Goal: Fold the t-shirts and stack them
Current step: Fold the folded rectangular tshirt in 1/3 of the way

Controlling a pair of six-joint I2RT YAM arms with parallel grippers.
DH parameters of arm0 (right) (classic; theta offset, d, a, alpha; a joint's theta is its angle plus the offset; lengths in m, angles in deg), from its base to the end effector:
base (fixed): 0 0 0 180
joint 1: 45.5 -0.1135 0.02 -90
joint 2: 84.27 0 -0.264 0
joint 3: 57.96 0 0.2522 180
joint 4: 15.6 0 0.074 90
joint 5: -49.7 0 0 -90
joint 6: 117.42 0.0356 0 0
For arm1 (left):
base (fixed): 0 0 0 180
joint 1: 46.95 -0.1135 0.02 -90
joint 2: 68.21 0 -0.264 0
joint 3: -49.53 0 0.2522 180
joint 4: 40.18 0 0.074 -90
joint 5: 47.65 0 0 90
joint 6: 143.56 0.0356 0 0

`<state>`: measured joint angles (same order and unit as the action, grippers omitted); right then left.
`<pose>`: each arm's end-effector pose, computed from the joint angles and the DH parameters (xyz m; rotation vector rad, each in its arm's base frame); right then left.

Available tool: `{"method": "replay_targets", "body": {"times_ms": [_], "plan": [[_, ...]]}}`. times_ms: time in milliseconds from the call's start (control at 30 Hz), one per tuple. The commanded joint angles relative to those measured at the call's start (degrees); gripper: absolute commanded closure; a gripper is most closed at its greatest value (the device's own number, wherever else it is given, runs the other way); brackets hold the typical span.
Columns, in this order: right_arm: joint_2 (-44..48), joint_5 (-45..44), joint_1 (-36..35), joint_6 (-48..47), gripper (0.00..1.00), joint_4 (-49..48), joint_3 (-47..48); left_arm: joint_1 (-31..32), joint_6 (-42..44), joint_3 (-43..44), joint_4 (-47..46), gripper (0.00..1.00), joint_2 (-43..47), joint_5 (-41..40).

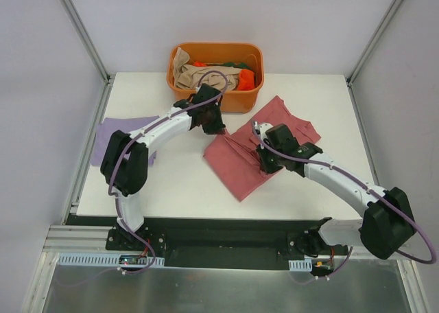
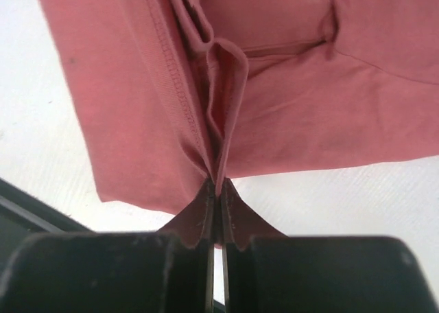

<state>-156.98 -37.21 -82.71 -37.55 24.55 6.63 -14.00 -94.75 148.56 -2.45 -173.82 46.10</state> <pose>0.2092 0.1613 0.2482 -0.9988 2.2164 0.2807 0.3511 -0.2304 0.2624 -0.1426 2.4515 -0.6877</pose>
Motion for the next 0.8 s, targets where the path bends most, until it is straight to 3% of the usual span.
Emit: {"method": "replay_targets", "body": {"times_ms": [0,300,467,700,767], "plan": [[-2.5,-2.7,2.9,-0.1,0.99,0.9,-0.5,-0.5,2.3,5.6,-1.4,1.0,-3.6,-0.2],[-7.9,-7.7,5.2,0.0,0.99,0.1,0.8,-0.4,4.7,12.1,-1.5,1.0,-10.8,1.3],[-10.5,-8.3,6.1,0.4,0.93,-1.3,1.1,-0.5,5.5,13.9,-1.4,1.0,-13.5,2.2],[-15.0,-10.8,6.3,1.1,0.92,-4.0,2.9,-1.0,6.5,15.6,-1.2,1.0,-16.6,0.9],[-16.6,-11.9,6.3,1.2,0.86,-4.1,3.6,-1.3,6.6,16.4,-1.0,1.0,-17.2,1.3]]}}
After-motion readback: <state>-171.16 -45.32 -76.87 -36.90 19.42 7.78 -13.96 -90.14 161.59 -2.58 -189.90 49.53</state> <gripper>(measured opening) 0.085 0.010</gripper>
